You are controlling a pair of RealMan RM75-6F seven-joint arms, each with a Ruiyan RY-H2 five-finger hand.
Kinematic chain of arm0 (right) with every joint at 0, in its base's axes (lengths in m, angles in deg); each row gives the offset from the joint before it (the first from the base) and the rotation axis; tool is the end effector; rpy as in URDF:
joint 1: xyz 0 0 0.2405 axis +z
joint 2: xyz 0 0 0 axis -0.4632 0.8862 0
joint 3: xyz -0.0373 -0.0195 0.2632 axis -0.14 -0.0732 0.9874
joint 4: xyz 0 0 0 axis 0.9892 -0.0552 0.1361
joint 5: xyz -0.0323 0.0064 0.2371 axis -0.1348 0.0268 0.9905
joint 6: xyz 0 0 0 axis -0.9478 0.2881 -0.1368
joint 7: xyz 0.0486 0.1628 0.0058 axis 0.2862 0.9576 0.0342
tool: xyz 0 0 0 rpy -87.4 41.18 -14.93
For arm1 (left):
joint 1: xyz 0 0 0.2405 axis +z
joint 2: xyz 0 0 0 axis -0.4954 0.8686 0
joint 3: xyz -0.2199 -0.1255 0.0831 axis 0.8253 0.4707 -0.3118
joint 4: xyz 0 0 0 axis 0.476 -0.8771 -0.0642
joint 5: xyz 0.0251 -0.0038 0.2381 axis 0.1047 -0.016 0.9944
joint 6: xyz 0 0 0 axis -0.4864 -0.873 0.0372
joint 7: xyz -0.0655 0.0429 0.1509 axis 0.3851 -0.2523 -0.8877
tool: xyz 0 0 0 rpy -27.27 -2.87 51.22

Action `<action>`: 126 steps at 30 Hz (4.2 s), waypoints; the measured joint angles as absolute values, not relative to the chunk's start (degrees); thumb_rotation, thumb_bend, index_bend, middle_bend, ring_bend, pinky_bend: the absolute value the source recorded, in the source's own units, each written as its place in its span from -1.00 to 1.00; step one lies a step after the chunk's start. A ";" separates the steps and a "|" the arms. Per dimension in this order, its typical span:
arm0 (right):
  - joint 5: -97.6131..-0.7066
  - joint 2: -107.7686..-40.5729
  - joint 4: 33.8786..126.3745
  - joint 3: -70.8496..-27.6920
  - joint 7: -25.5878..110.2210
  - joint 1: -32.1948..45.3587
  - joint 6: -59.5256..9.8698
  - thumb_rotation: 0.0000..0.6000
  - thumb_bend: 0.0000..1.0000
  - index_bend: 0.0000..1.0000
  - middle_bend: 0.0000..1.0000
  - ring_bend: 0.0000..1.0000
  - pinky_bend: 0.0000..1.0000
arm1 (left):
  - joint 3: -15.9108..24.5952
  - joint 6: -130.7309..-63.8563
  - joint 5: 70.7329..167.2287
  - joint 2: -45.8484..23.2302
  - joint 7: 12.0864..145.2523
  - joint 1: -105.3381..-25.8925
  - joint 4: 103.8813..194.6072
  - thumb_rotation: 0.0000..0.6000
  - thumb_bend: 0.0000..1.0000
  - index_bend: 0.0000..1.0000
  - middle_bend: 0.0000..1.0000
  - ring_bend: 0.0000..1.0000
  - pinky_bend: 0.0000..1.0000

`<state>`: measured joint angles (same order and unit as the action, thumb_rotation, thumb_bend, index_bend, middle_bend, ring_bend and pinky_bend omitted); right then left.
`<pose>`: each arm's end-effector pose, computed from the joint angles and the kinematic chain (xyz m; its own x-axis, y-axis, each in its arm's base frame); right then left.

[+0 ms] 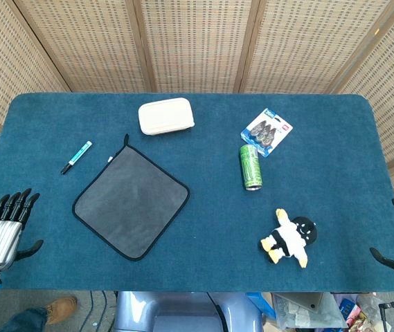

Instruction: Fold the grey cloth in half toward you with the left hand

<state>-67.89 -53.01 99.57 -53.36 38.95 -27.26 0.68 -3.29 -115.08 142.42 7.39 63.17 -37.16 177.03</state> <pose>-0.3466 -0.1951 0.1728 0.4350 0.0960 0.8953 -0.8966 0.1382 0.4208 -0.2991 0.2108 0.1074 0.5167 0.0821 0.8522 0.8561 -0.0570 -0.5136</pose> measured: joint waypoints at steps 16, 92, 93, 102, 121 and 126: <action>-66.02 -52.16 100.04 -52.99 39.34 -27.13 -1.06 1.00 -1.00 -1.00 -1.00 -1.00 -1.00 | -1.50 -110.65 141.59 7.72 64.28 -40.36 177.48 1.00 -0.53 -1.00 -1.00 -1.00 -1.00; -52.10 -52.73 93.97 -49.12 41.04 -24.75 -11.75 1.00 -1.00 -1.00 -1.00 -1.00 -1.00 | 0.85 -55.99 100.43 -30.98 51.09 -100.80 120.59 1.00 -0.28 0.16 -1.00 -1.00 -1.00; -52.12 -52.70 93.98 -49.12 41.09 -24.75 -11.76 1.00 -1.00 -1.00 -1.00 -1.00 -1.00 | 0.76 -56.35 99.73 -30.71 50.87 -100.87 121.05 1.00 -0.28 0.16 -1.00 -1.00 -1.00; -52.21 -52.52 94.07 -49.12 41.35 -24.84 -11.67 1.00 -1.00 -1.00 -1.00 -1.00 -1.00 | -0.25 -58.65 96.18 -29.33 48.62 -101.61 123.33 1.00 -0.28 0.18 -1.00 -1.00 -1.00; -52.35 -52.37 94.05 -49.27 41.91 -24.76 -12.16 1.00 -1.00 -1.00 -1.00 -1.00 -1.00 | -0.98 -61.71 93.00 -28.94 46.77 -102.04 126.40 1.00 0.19 0.21 -1.00 -1.00 -1.00; -52.50 -52.27 94.09 -49.34 42.29 -24.75 -12.33 1.00 -1.00 -1.00 -1.00 -1.00 -1.00 | -1.59 -64.42 89.37 -26.74 44.14 -102.15 131.27 1.00 0.20 0.21 -1.00 -1.00 -1.00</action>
<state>-52.50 -52.27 94.09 -49.34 42.29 -24.75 -12.33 -1.59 -64.42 89.37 -26.74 44.14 -102.15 131.27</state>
